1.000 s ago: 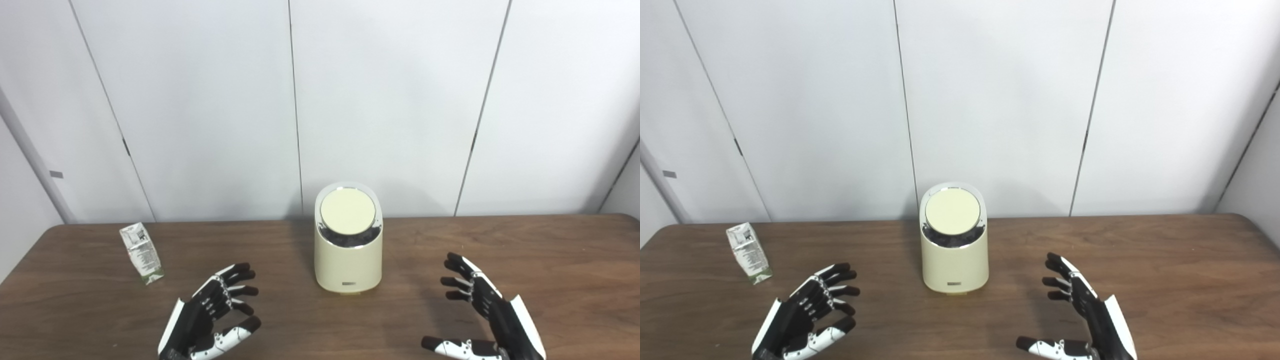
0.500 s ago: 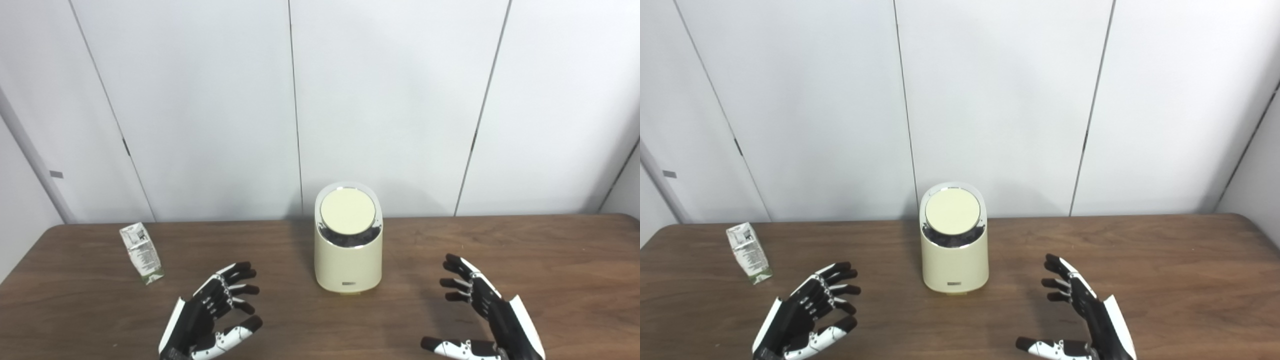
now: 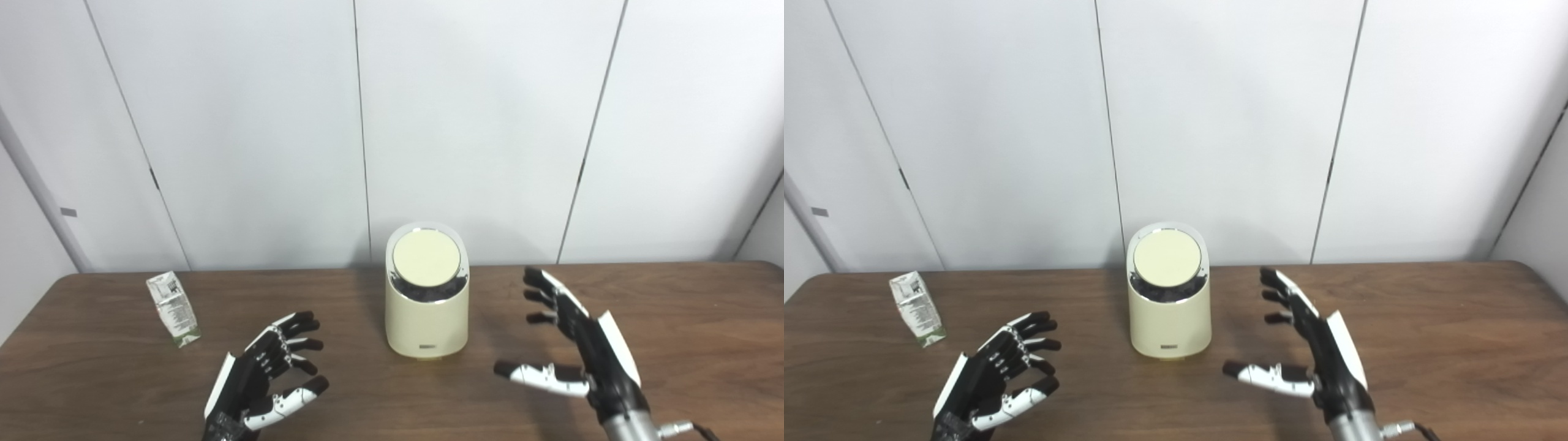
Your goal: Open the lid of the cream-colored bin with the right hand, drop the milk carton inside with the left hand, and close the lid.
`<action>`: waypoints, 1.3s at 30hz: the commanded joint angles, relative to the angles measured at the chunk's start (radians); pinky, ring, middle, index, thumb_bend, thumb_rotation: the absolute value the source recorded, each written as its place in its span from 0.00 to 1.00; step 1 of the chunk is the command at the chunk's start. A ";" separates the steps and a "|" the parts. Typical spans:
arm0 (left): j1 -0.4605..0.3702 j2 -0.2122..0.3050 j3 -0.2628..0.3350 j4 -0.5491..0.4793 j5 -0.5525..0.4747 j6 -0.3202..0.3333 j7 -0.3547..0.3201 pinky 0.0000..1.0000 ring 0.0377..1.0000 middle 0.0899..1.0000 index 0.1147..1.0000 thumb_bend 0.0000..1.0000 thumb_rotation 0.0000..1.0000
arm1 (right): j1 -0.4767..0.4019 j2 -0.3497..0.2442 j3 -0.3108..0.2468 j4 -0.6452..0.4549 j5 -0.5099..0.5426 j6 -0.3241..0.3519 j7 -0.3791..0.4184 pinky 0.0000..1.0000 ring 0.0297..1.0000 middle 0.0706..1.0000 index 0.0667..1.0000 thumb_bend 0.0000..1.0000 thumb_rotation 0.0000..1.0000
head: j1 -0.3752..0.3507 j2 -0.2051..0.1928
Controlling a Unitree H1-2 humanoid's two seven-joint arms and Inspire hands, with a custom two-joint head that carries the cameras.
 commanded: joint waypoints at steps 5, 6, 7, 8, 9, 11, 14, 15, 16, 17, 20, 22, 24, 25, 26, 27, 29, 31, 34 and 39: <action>-0.030 0.000 -0.001 0.022 -0.005 -0.058 -0.004 0.52 0.68 0.77 0.79 0.70 0.14 | -0.089 0.006 -0.003 -0.020 -0.013 0.018 -0.013 0.72 0.81 0.86 0.85 0.77 0.31 | -0.003 -0.002; -0.032 0.001 -0.002 0.025 -0.007 -0.060 -0.005 0.52 0.68 0.77 0.79 0.70 0.14 | -0.102 0.006 0.000 -0.019 -0.022 0.026 -0.012 0.72 0.81 0.86 0.85 0.77 0.31 | -0.004 -0.003; -0.033 0.001 -0.002 0.028 -0.008 -0.062 -0.006 0.52 0.68 0.77 0.79 0.70 0.13 | -0.115 0.005 0.004 -0.019 -0.030 0.034 -0.011 0.71 0.81 0.86 0.86 0.76 0.31 | -0.005 -0.003; -0.034 0.000 -0.002 0.030 -0.010 -0.063 -0.007 0.53 0.68 0.77 0.79 0.70 0.13 | -0.127 0.004 0.007 -0.019 -0.038 0.042 -0.011 0.71 0.81 0.87 0.86 0.76 0.31 | -0.005 -0.003; -0.035 0.000 -0.002 0.032 -0.011 -0.064 -0.007 0.53 0.68 0.77 0.79 0.70 0.13 | -0.139 0.003 0.010 -0.018 -0.047 0.052 -0.009 0.71 0.82 0.87 0.87 0.75 0.31 | -0.007 -0.003; -0.036 0.000 -0.002 0.035 -0.011 -0.065 -0.006 0.53 0.68 0.77 0.79 0.70 0.12 | -0.171 -0.001 0.016 -0.017 -0.061 0.096 0.005 0.71 0.83 0.87 0.88 0.75 0.34 | -0.008 -0.003; -0.040 -0.001 -0.003 0.042 -0.009 -0.069 -0.005 0.52 0.68 0.77 0.79 0.70 0.13 | -0.225 -0.009 0.021 -0.001 -0.057 0.139 0.023 0.73 0.86 0.90 0.89 0.76 0.35 | -0.008 -0.004; -0.041 0.000 -0.004 0.045 -0.006 -0.073 -0.006 0.52 0.68 0.77 0.79 0.70 0.13 | -0.244 -0.012 0.023 0.007 -0.059 0.146 0.025 0.73 0.86 0.90 0.89 0.77 0.35 | -0.008 -0.004; -0.042 0.000 -0.005 0.047 -0.004 -0.076 -0.006 0.52 0.68 0.77 0.79 0.70 0.14 | -0.262 -0.015 0.027 0.014 -0.064 0.156 0.029 0.75 0.87 0.89 0.89 0.77 0.34 | -0.006 -0.004; -0.043 0.000 -0.005 0.049 -0.002 -0.077 -0.006 0.52 0.68 0.77 0.79 0.69 0.14 | -0.280 -0.018 0.031 0.020 -0.069 0.170 0.034 0.77 0.88 0.88 0.89 0.77 0.35 | -0.006 -0.004; -0.045 -0.003 -0.006 0.052 0.001 -0.080 -0.003 0.52 0.68 0.77 0.79 0.70 0.14 | -0.338 -0.032 0.050 0.044 -0.099 0.217 0.051 0.79 0.88 0.89 0.91 0.79 0.37 | -0.001 -0.005; -0.046 -0.004 -0.007 0.055 -0.001 -0.082 -0.004 0.52 0.68 0.77 0.78 0.71 0.14 | -0.373 -0.040 0.064 0.066 -0.113 0.238 0.061 0.78 0.87 0.89 0.92 0.78 0.36 | 0.001 -0.012; -0.047 -0.005 -0.008 0.058 -0.005 -0.084 -0.007 0.52 0.68 0.77 0.78 0.71 0.14 | -0.395 -0.043 0.070 0.082 -0.115 0.253 0.067 0.79 0.87 0.90 0.92 0.78 0.35 | 0.002 -0.015; -0.048 -0.005 -0.009 0.059 -0.004 -0.086 -0.008 0.52 0.68 0.77 0.78 0.71 0.14 | -0.410 -0.042 0.075 0.092 -0.119 0.266 0.071 0.79 0.88 0.91 0.92 0.78 0.33 | 0.005 -0.016; -0.048 -0.005 -0.010 0.060 -0.004 -0.088 -0.008 0.52 0.67 0.76 0.78 0.71 0.13 | -0.420 -0.042 0.078 0.099 -0.123 0.276 0.073 0.78 0.87 0.91 0.92 0.77 0.32 | 0.005 -0.016; -0.048 -0.005 -0.010 0.061 -0.003 -0.088 -0.008 0.52 0.67 0.76 0.78 0.71 0.13 | -0.434 -0.040 0.087 0.111 -0.133 0.282 0.073 0.77 0.87 0.91 0.92 0.77 0.32 | 0.008 -0.015; -0.047 -0.005 -0.012 0.059 -0.004 -0.084 -0.008 0.52 0.68 0.77 0.79 0.71 0.13 | -0.452 -0.040 0.101 0.130 -0.149 0.291 0.074 0.74 0.87 0.91 0.93 0.77 0.30 | 0.011 -0.015; -0.045 -0.006 -0.012 0.056 -0.007 -0.077 -0.008 0.52 0.68 0.77 0.79 0.71 0.12 | -0.475 -0.042 0.122 0.152 -0.174 0.310 0.080 0.73 0.88 0.93 0.93 0.77 0.31 | 0.013 -0.015; -0.044 -0.008 -0.012 0.054 -0.003 -0.073 -0.003 0.52 0.68 0.77 0.79 0.71 0.11 | -0.503 -0.037 0.141 0.194 -0.191 0.314 0.071 0.73 0.88 0.94 0.94 0.76 0.31 | 0.012 -0.013; -0.042 -0.010 -0.014 0.048 0.001 -0.065 0.000 0.52 0.68 0.76 0.79 0.71 0.11 | -0.535 -0.018 0.149 0.256 -0.184 0.309 0.063 0.72 0.87 0.94 0.94 0.77 0.29 | 0.016 -0.012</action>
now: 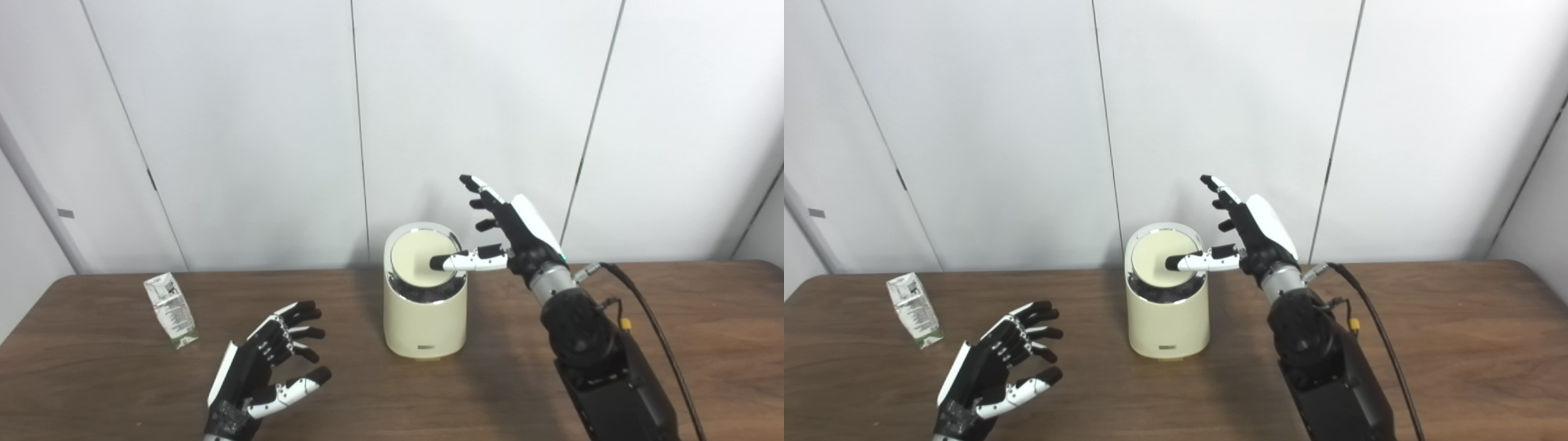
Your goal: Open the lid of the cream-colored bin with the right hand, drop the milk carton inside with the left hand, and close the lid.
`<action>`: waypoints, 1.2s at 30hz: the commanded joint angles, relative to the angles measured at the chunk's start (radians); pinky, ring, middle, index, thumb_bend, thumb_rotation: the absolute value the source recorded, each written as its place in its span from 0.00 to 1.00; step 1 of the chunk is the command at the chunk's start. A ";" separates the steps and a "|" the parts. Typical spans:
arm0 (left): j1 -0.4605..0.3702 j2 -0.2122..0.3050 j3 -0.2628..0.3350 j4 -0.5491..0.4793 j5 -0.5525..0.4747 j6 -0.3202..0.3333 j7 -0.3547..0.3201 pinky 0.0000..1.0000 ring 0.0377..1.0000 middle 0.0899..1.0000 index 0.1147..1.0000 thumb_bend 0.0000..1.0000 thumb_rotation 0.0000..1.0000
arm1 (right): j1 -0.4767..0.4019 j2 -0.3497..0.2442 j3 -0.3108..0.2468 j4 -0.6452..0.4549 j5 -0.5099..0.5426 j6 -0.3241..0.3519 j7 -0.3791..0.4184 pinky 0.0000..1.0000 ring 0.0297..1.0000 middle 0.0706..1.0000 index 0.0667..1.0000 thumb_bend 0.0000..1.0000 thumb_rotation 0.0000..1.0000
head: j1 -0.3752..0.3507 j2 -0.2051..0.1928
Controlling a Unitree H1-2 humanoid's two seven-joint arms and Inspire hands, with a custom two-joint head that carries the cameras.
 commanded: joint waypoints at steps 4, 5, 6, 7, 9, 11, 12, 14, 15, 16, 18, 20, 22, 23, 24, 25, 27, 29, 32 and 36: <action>-0.005 -0.009 -0.011 -0.001 0.001 -0.009 0.001 0.52 0.68 0.77 0.79 0.70 0.10 | -0.074 0.021 0.006 0.025 0.002 -0.029 -0.023 0.75 0.89 0.95 0.94 0.78 0.30 | 0.002 0.004; -0.004 -0.010 -0.011 -0.002 -0.001 -0.008 0.001 0.52 0.68 0.77 0.79 0.70 0.10 | -0.076 0.023 0.006 0.033 0.001 -0.033 -0.027 0.76 0.89 0.94 0.94 0.79 0.30 | 0.002 0.004; -0.004 -0.010 -0.011 -0.002 -0.001 -0.006 0.002 0.52 0.68 0.77 0.79 0.70 0.10 | -0.080 0.026 0.007 0.041 0.000 -0.031 -0.029 0.77 0.90 0.95 0.94 0.79 0.30 | 0.002 0.005; -0.004 -0.010 -0.011 -0.002 0.001 -0.007 0.004 0.52 0.68 0.77 0.79 0.70 0.10 | -0.083 0.029 0.008 0.050 -0.001 -0.028 -0.032 0.78 0.90 0.95 0.94 0.79 0.30 | 0.002 0.007; -0.004 -0.010 -0.011 -0.001 0.006 -0.009 0.006 0.52 0.68 0.76 0.79 0.70 0.10 | -0.091 0.035 0.011 0.066 -0.008 -0.018 -0.036 0.79 0.91 0.95 0.94 0.80 0.29 | 0.002 0.009; -0.003 -0.010 -0.011 -0.004 0.008 -0.006 0.008 0.53 0.68 0.77 0.79 0.70 0.10 | -0.096 0.039 0.011 0.084 -0.012 -0.016 -0.043 0.78 0.91 0.94 0.94 0.81 0.29 | 0.003 0.010; -0.003 -0.010 -0.012 -0.005 0.008 -0.007 0.007 0.53 0.68 0.77 0.79 0.70 0.11 | -0.099 0.040 0.012 0.095 -0.014 -0.018 -0.047 0.78 0.90 0.94 0.93 0.82 0.29 | 0.004 0.012; -0.004 -0.010 -0.013 -0.007 0.005 -0.011 0.004 0.53 0.68 0.77 0.79 0.70 0.11 | -0.103 0.039 0.014 0.113 -0.018 -0.019 -0.052 0.77 0.90 0.93 0.93 0.83 0.28 | 0.006 0.015; -0.004 -0.011 -0.014 -0.008 0.002 -0.010 0.003 0.53 0.68 0.77 0.79 0.70 0.11 | -0.105 0.037 0.018 0.120 -0.023 -0.017 -0.053 0.77 0.90 0.93 0.93 0.83 0.28 | 0.008 0.017; -0.003 -0.012 -0.014 -0.010 0.004 -0.009 0.005 0.53 0.68 0.77 0.79 0.71 0.12 | -0.106 0.035 0.020 0.123 -0.026 -0.014 -0.052 0.76 0.89 0.93 0.93 0.84 0.28 | 0.010 0.020; -0.003 -0.011 -0.014 -0.013 0.008 -0.008 0.007 0.52 0.68 0.77 0.79 0.70 0.12 | -0.105 0.031 0.022 0.129 -0.027 -0.013 -0.050 0.76 0.89 0.93 0.93 0.84 0.27 | 0.011 0.023; -0.003 -0.011 -0.014 -0.015 0.008 -0.008 0.007 0.52 0.68 0.77 0.79 0.70 0.13 | -0.103 0.028 0.026 0.132 -0.029 -0.012 -0.048 0.76 0.89 0.93 0.94 0.85 0.25 | 0.012 0.025; -0.002 -0.011 -0.015 -0.019 0.002 -0.006 0.004 0.52 0.68 0.77 0.79 0.70 0.13 | -0.101 0.024 0.032 0.134 -0.036 -0.013 -0.046 0.74 0.88 0.93 0.94 0.86 0.24 | 0.013 0.028; -0.001 -0.012 -0.016 -0.022 0.003 -0.005 0.004 0.52 0.68 0.77 0.79 0.70 0.13 | -0.100 0.021 0.035 0.136 -0.040 -0.012 -0.046 0.73 0.88 0.93 0.93 0.86 0.23 | 0.013 0.028; -0.001 -0.012 -0.016 -0.024 0.003 -0.005 0.005 0.52 0.68 0.77 0.79 0.70 0.13 | -0.099 0.019 0.038 0.137 -0.045 -0.012 -0.046 0.73 0.87 0.93 0.93 0.87 0.22 | 0.013 0.032; 0.000 -0.012 -0.016 -0.027 0.004 -0.004 0.006 0.52 0.68 0.77 0.79 0.70 0.12 | -0.098 0.016 0.042 0.137 -0.051 -0.007 -0.045 0.72 0.87 0.93 0.93 0.87 0.20 | 0.013 0.035; 0.003 -0.012 -0.016 -0.034 0.006 0.003 0.008 0.52 0.68 0.77 0.79 0.70 0.13 | -0.096 0.012 0.047 0.134 -0.062 0.003 -0.046 0.70 0.86 0.93 0.93 0.87 0.18 | 0.012 0.039; 0.005 -0.013 -0.016 -0.042 0.005 0.012 0.008 0.52 0.68 0.77 0.79 0.70 0.12 | -0.094 0.006 0.057 0.133 -0.076 0.012 -0.049 0.70 0.86 0.93 0.92 0.87 0.14 | 0.012 0.042; 0.008 -0.013 -0.017 -0.053 0.003 0.022 0.007 0.53 0.68 0.77 0.79 0.70 0.10 | -0.089 -0.009 0.081 0.129 -0.111 0.015 -0.055 0.69 0.85 0.91 0.91 0.87 0.11 | 0.014 0.050; 0.008 -0.014 -0.017 -0.053 0.008 0.017 0.010 0.53 0.68 0.77 0.79 0.70 0.11 | -0.080 -0.034 0.126 0.128 -0.166 0.005 -0.057 0.68 0.84 0.91 0.91 0.86 0.06 | 0.015 0.054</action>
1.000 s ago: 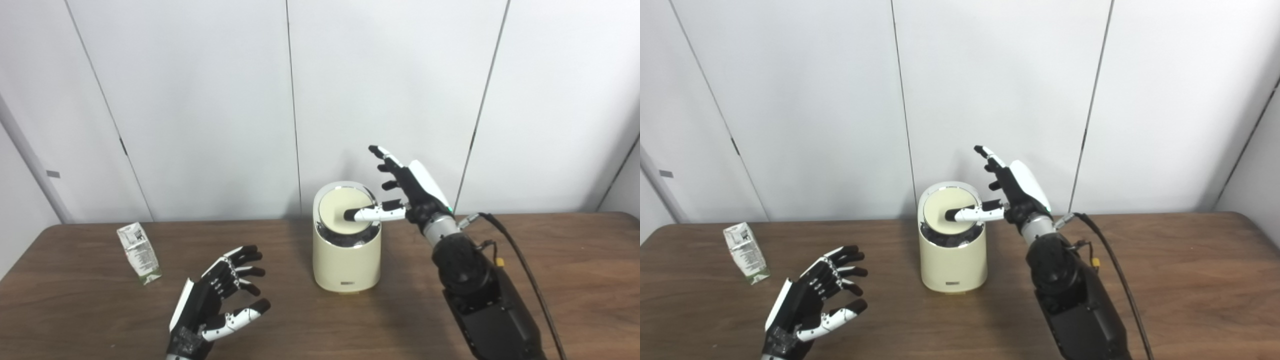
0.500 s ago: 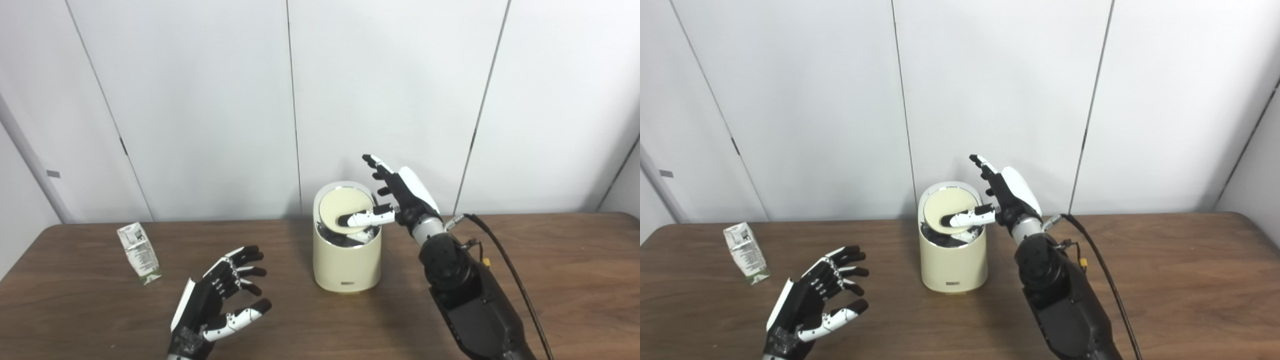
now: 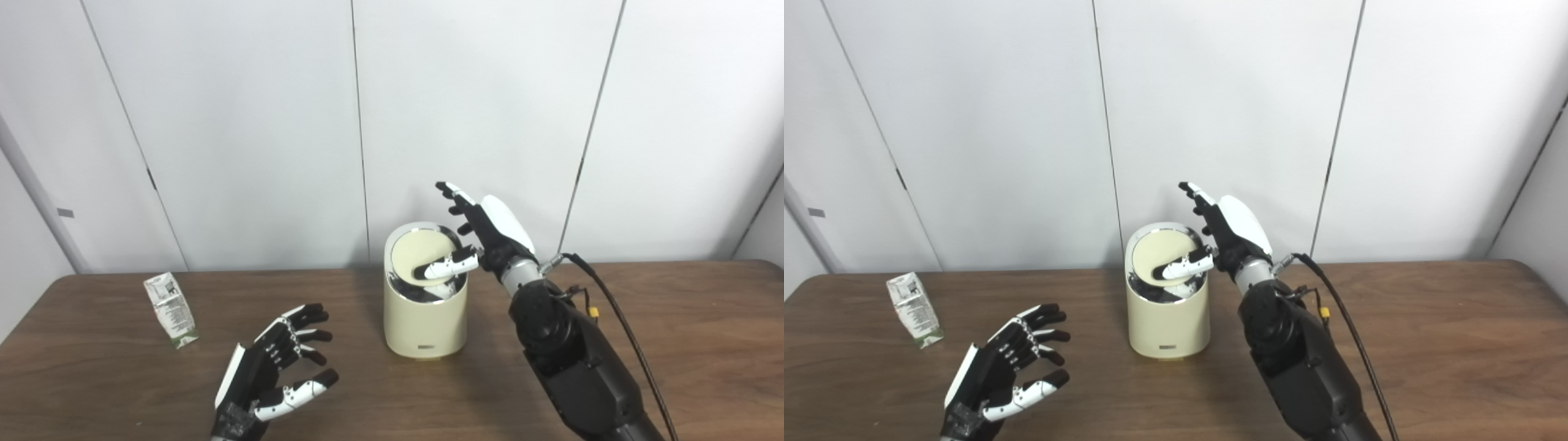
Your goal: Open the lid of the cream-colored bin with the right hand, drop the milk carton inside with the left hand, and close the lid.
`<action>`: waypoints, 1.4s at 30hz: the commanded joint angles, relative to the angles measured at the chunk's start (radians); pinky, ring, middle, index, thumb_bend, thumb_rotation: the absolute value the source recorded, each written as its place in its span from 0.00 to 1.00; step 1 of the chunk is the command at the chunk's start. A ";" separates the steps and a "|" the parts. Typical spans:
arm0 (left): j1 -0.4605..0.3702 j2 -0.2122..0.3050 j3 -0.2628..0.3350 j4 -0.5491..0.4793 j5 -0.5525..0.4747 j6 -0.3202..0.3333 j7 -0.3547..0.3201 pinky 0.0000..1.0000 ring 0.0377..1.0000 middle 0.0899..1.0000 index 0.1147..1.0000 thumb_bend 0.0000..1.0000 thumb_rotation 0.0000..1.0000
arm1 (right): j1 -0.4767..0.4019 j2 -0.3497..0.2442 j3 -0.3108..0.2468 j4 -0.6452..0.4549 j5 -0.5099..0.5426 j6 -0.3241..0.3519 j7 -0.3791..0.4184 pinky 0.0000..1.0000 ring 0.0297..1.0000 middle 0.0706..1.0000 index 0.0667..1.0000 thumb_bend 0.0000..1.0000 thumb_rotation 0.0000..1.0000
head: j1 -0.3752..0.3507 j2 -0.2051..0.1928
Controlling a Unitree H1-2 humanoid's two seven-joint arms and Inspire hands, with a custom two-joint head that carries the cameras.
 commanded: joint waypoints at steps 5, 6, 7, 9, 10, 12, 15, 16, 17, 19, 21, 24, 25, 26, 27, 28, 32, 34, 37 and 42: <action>-0.004 -0.001 -0.005 -0.028 -0.009 -0.007 -0.003 0.51 0.68 0.77 0.79 0.70 0.13 | -0.010 -0.060 0.061 0.001 -0.107 -0.018 -0.017 0.64 0.81 0.90 0.90 0.86 0.05 | 0.002 0.002; -0.004 -0.001 -0.005 -0.029 -0.005 -0.006 -0.001 0.52 0.68 0.77 0.79 0.70 0.12 | -0.009 -0.061 0.063 -0.007 -0.109 -0.016 -0.015 0.64 0.81 0.90 0.90 0.86 0.05 | 0.004 0.001; -0.004 -0.001 -0.004 -0.029 -0.002 -0.006 0.001 0.52 0.68 0.77 0.79 0.69 0.11 | -0.008 -0.062 0.063 -0.013 -0.110 -0.016 -0.013 0.65 0.81 0.90 0.90 0.86 0.06 | 0.004 0.001; -0.005 -0.001 -0.004 -0.026 -0.003 -0.007 0.001 0.52 0.68 0.77 0.79 0.69 0.11 | -0.004 -0.063 0.054 -0.039 -0.100 -0.019 -0.009 0.66 0.82 0.89 0.90 0.85 0.07 | 0.002 0.000; -0.005 -0.002 -0.004 -0.025 -0.005 -0.007 0.001 0.52 0.68 0.77 0.79 0.69 0.10 | -0.002 -0.062 0.047 -0.053 -0.093 -0.019 -0.006 0.67 0.83 0.90 0.90 0.84 0.08 | 0.002 -0.001; -0.006 -0.001 -0.003 -0.022 -0.005 -0.009 0.001 0.52 0.68 0.77 0.79 0.70 0.12 | 0.002 -0.062 0.027 -0.077 -0.072 -0.041 -0.014 0.68 0.83 0.89 0.90 0.83 0.10 | 0.001 -0.002; -0.006 0.000 -0.004 -0.022 -0.005 -0.009 -0.001 0.52 0.68 0.77 0.79 0.70 0.12 | 0.013 -0.050 -0.019 -0.143 -0.027 -0.046 -0.005 0.72 0.85 0.90 0.91 0.82 0.14 | 0.000 -0.002; -0.006 0.000 -0.005 -0.023 -0.005 -0.008 -0.001 0.52 0.68 0.77 0.79 0.70 0.13 | 0.016 -0.047 -0.031 -0.160 -0.016 -0.049 -0.001 0.72 0.85 0.90 0.90 0.82 0.13 | 0.000 -0.002; -0.006 -0.001 -0.005 -0.024 -0.005 -0.006 -0.001 0.52 0.68 0.77 0.79 0.70 0.13 | 0.020 -0.044 -0.046 -0.186 -0.004 -0.050 0.003 0.72 0.85 0.90 0.90 0.82 0.12 | 0.000 -0.002; -0.005 -0.001 -0.005 -0.025 -0.006 -0.003 0.000 0.52 0.68 0.77 0.79 0.70 0.12 | 0.027 -0.041 -0.067 -0.225 0.010 -0.048 0.011 0.68 0.82 0.89 0.91 0.78 0.16 | 0.002 -0.002; -0.005 -0.001 -0.005 -0.024 0.000 -0.007 0.002 0.52 0.68 0.77 0.79 0.70 0.12 | 0.047 -0.034 -0.109 -0.276 0.066 -0.055 0.018 0.67 0.82 0.89 0.91 0.77 0.13 | 0.003 -0.002; -0.007 -0.001 -0.005 -0.019 0.002 -0.014 0.002 0.52 0.68 0.78 0.79 0.70 0.13 | 0.073 -0.026 -0.149 -0.314 0.116 -0.067 0.014 0.66 0.82 0.90 0.90 0.76 0.12 | 0.003 -0.001; -0.007 -0.001 -0.005 -0.018 0.001 -0.014 0.001 0.52 0.68 0.77 0.79 0.70 0.13 | 0.084 -0.026 -0.159 -0.324 0.126 -0.076 0.010 0.65 0.81 0.89 0.89 0.77 0.11 | 0.004 -0.002; -0.006 -0.001 -0.005 -0.021 0.000 -0.011 0.001 0.51 0.68 0.77 0.79 0.70 0.14 | 0.098 -0.031 -0.169 -0.336 0.133 -0.088 0.004 0.64 0.79 0.89 0.89 0.76 0.11 | 0.003 -0.001; -0.005 -0.001 -0.004 -0.025 0.000 -0.006 0.002 0.51 0.68 0.77 0.79 0.70 0.13 | 0.113 -0.034 -0.177 -0.349 0.138 -0.095 0.000 0.63 0.79 0.88 0.89 0.76 0.12 | 0.002 -0.001; -0.003 -0.001 -0.004 -0.029 0.001 -0.003 0.003 0.51 0.68 0.77 0.79 0.70 0.13 | 0.135 -0.041 -0.184 -0.370 0.138 -0.092 0.000 0.63 0.79 0.88 0.89 0.76 0.14 | 0.002 -0.001; 0.001 0.003 -0.004 -0.038 -0.005 0.003 0.000 0.52 0.68 0.77 0.79 0.70 0.11 | 0.236 -0.060 -0.214 -0.435 0.159 -0.116 0.000 0.64 0.78 0.86 0.88 0.75 0.22 | -0.001 0.003; 0.003 0.005 -0.004 -0.040 -0.003 0.002 -0.001 0.52 0.68 0.77 0.79 0.70 0.11 | 0.299 -0.061 -0.233 -0.450 0.204 -0.141 0.007 0.67 0.79 0.86 0.87 0.77 0.21 | -0.001 0.006; 0.002 0.007 -0.005 -0.035 -0.007 -0.008 -0.007 0.52 0.68 0.77 0.79 0.69 0.11 | 0.378 -0.061 -0.252 -0.443 0.280 -0.198 0.015 0.73 0.82 0.90 0.87 0.79 0.18 | 0.001 0.007; 0.005 0.009 -0.003 -0.043 -0.008 -0.004 -0.006 0.52 0.68 0.77 0.79 0.70 0.13 | 0.483 -0.078 -0.243 -0.412 0.295 -0.299 0.007 0.69 0.83 0.90 0.89 0.81 0.21 | 0.005 0.010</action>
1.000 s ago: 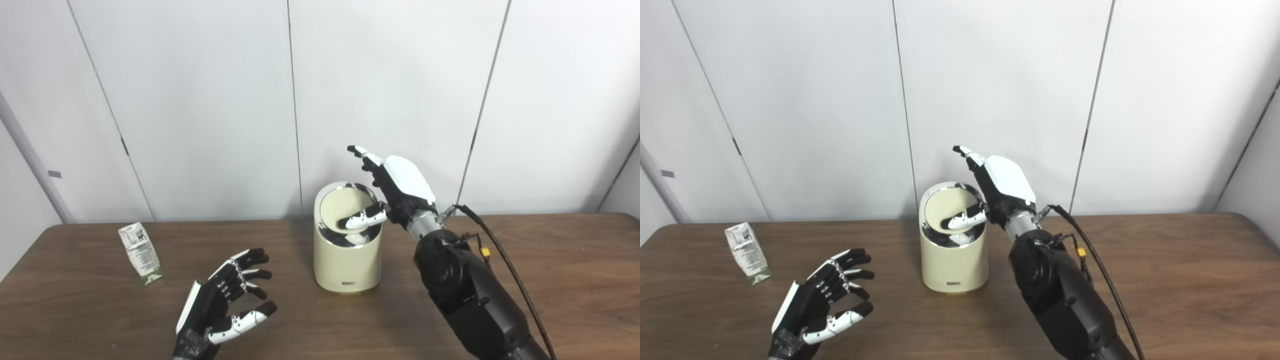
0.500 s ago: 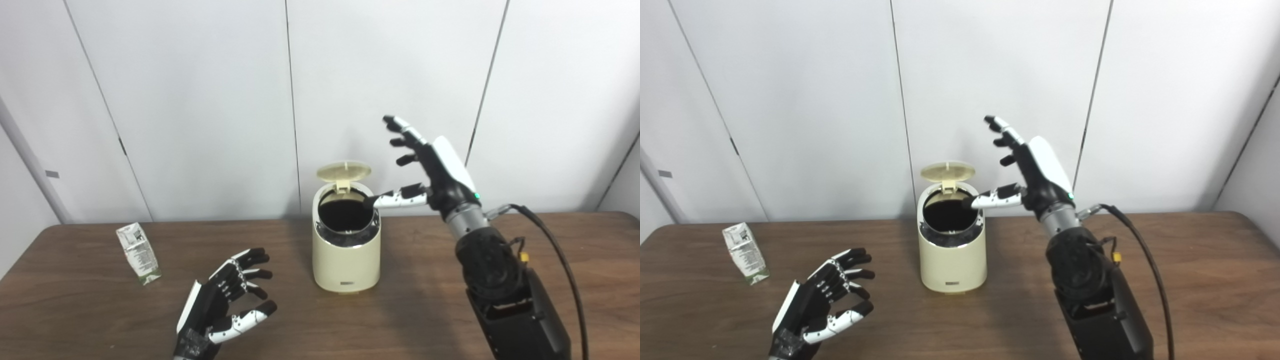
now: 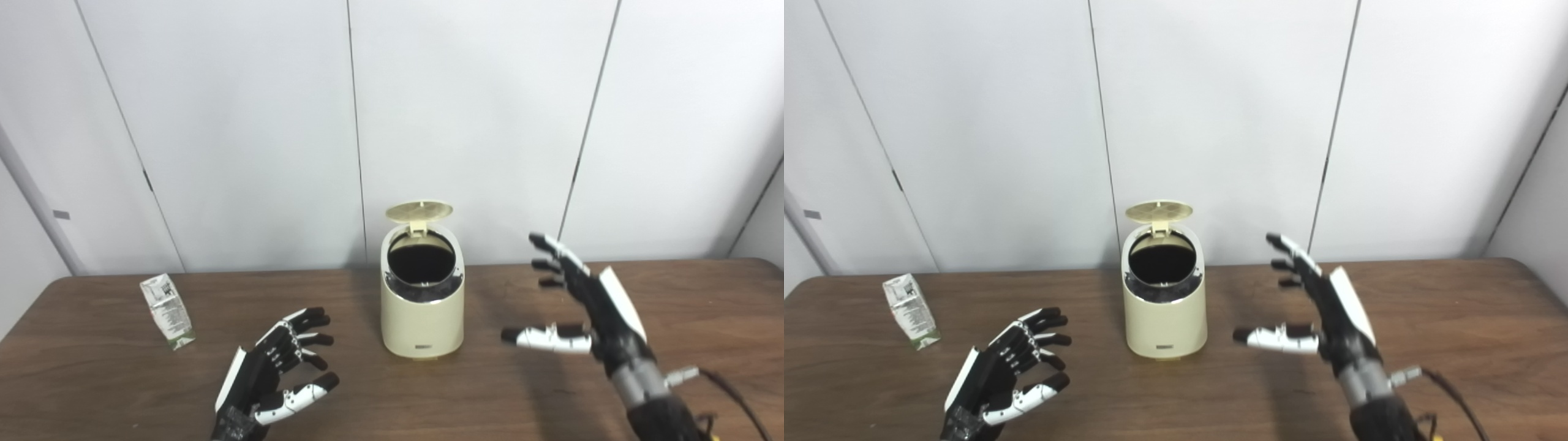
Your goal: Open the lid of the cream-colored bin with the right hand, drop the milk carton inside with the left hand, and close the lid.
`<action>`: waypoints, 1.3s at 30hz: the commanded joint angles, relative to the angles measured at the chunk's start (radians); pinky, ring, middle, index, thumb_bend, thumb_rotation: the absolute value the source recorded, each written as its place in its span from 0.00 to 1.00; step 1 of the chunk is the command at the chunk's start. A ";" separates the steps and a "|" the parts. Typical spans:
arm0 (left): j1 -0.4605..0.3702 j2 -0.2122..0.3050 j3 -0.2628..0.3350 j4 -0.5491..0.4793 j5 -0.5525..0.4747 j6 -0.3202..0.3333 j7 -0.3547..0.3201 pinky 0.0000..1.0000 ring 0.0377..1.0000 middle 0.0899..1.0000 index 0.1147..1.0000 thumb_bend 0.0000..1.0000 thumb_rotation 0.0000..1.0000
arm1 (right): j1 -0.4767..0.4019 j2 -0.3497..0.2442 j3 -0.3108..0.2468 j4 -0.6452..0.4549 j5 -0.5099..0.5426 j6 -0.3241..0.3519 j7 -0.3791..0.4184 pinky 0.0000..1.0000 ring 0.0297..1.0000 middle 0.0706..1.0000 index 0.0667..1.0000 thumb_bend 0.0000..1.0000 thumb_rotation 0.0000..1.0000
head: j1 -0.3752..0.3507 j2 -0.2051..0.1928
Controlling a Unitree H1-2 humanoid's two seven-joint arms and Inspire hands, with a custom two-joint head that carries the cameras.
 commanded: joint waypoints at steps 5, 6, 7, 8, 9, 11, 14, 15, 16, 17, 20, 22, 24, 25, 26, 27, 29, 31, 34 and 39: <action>-0.008 0.007 0.005 -0.030 -0.005 -0.007 0.002 0.51 0.68 0.77 0.79 0.71 0.14 | 0.053 -0.008 -0.003 0.002 0.000 -0.126 -0.023 0.71 0.82 0.89 0.89 0.82 0.25 | -0.003 0.000; -0.009 0.008 0.005 -0.028 -0.006 -0.008 0.001 0.52 0.68 0.77 0.79 0.71 0.14 | 0.061 -0.004 -0.003 0.007 0.001 -0.136 -0.027 0.72 0.82 0.89 0.89 0.82 0.25 | -0.003 -0.001; -0.009 0.008 0.005 -0.028 -0.007 -0.008 0.000 0.52 0.68 0.77 0.79 0.71 0.13 | 0.067 0.000 -0.003 0.008 0.001 -0.142 -0.029 0.71 0.82 0.89 0.89 0.81 0.23 | -0.001 0.000; -0.008 0.008 0.005 -0.027 -0.008 -0.009 -0.001 0.52 0.68 0.77 0.79 0.71 0.13 | 0.072 0.005 -0.003 0.006 0.001 -0.143 -0.031 0.71 0.81 0.89 0.89 0.80 0.21 | 0.001 0.000; -0.008 0.008 0.005 -0.027 -0.010 -0.009 -0.002 0.52 0.68 0.77 0.79 0.71 0.13 | 0.078 0.010 -0.004 0.005 0.003 -0.149 -0.036 0.70 0.81 0.88 0.88 0.80 0.17 | 0.001 0.000; -0.007 0.008 0.005 -0.031 -0.008 -0.004 -0.001 0.52 0.68 0.77 0.79 0.71 0.13 | 0.088 0.017 -0.005 0.009 0.003 -0.162 -0.044 0.69 0.81 0.87 0.88 0.80 0.14 | 0.008 0.003; -0.006 0.003 0.009 -0.033 0.032 -0.040 0.021 0.52 0.68 0.77 0.79 0.70 0.11 | 0.098 0.017 -0.008 0.025 0.001 -0.185 -0.054 0.70 0.81 0.87 0.87 0.79 0.14 | 0.045 -0.004; -0.005 -0.003 0.015 -0.032 0.067 -0.072 0.041 0.52 0.67 0.75 0.77 0.70 0.09 | 0.101 0.016 -0.010 0.028 0.002 -0.191 -0.055 0.70 0.81 0.87 0.87 0.79 0.14 | 0.072 -0.009; -0.005 -0.008 0.026 -0.040 0.102 -0.100 0.064 0.52 0.66 0.74 0.76 0.70 0.09 | 0.103 0.015 -0.012 0.032 0.004 -0.194 -0.057 0.71 0.82 0.87 0.87 0.79 0.14 | 0.072 -0.009; -0.007 -0.007 0.038 -0.059 0.126 -0.117 0.083 0.53 0.66 0.73 0.75 0.70 0.07 | 0.104 0.012 -0.016 0.033 0.009 -0.197 -0.056 0.71 0.82 0.87 0.87 0.79 0.13 | 0.105 -0.016; -0.023 0.014 0.072 -0.116 0.184 -0.125 0.125 0.54 0.68 0.72 0.73 0.69 0.01 | 0.106 -0.003 -0.029 0.046 0.035 -0.207 -0.045 0.73 0.84 0.88 0.88 0.79 0.06 | 0.209 -0.039; -0.042 0.053 0.101 -0.156 0.218 -0.114 0.137 0.53 0.66 0.73 0.73 0.70 0.04 | 0.108 -0.021 -0.037 0.058 0.051 -0.221 -0.037 0.74 0.85 0.90 0.89 0.77 0.04 | 0.250 -0.051; -0.059 0.084 0.133 -0.198 0.276 -0.085 0.156 0.51 0.65 0.73 0.74 0.71 0.02 | 0.109 -0.035 -0.047 0.060 0.075 -0.211 -0.024 0.76 0.86 0.91 0.90 0.75 0.01 | 0.324 -0.080; -0.067 0.098 0.153 -0.221 0.316 -0.056 0.172 0.48 0.63 0.72 0.74 0.71 0.01 | 0.110 -0.036 -0.052 0.054 0.089 -0.190 -0.018 0.78 0.87 0.92 0.91 0.74 0.00 | 0.340 -0.086; -0.076 0.109 0.168 -0.238 0.350 -0.033 0.185 0.47 0.62 0.71 0.73 0.72 0.00 | 0.110 -0.037 -0.057 0.050 0.101 -0.176 -0.012 0.80 0.88 0.93 0.92 0.74 0.00 | 0.368 -0.100; -0.087 0.123 0.183 -0.254 0.378 -0.009 0.195 0.46 0.61 0.71 0.73 0.73 0.00 | 0.107 -0.036 -0.063 0.052 0.116 -0.176 -0.009 0.80 0.88 0.93 0.92 0.74 0.01 | 0.389 -0.110; -0.107 0.152 0.206 -0.274 0.405 0.028 0.208 0.45 0.58 0.69 0.71 0.75 0.00 | 0.103 -0.032 -0.068 0.050 0.130 -0.173 -0.005 0.77 0.87 0.91 0.91 0.75 0.11 | 0.416 -0.123; -0.125 0.190 0.224 -0.289 0.410 0.070 0.207 0.47 0.59 0.69 0.71 0.76 0.00 | 0.098 -0.032 -0.062 0.039 0.089 -0.149 -0.014 0.70 0.83 0.89 0.88 0.79 0.25 | 0.428 -0.126; -0.149 0.244 0.240 -0.291 0.455 0.102 0.215 0.49 0.62 0.69 0.70 0.79 0.00 | 0.088 -0.034 -0.058 0.041 0.057 -0.136 -0.020 0.62 0.79 0.86 0.85 0.84 0.38 | 0.443 -0.136; -0.193 0.352 0.264 -0.253 0.615 0.155 0.248 0.53 0.66 0.70 0.71 0.83 0.15 | 0.070 -0.044 -0.054 0.041 0.051 -0.135 -0.003 0.54 0.75 0.83 0.83 0.88 0.43 | 0.465 -0.143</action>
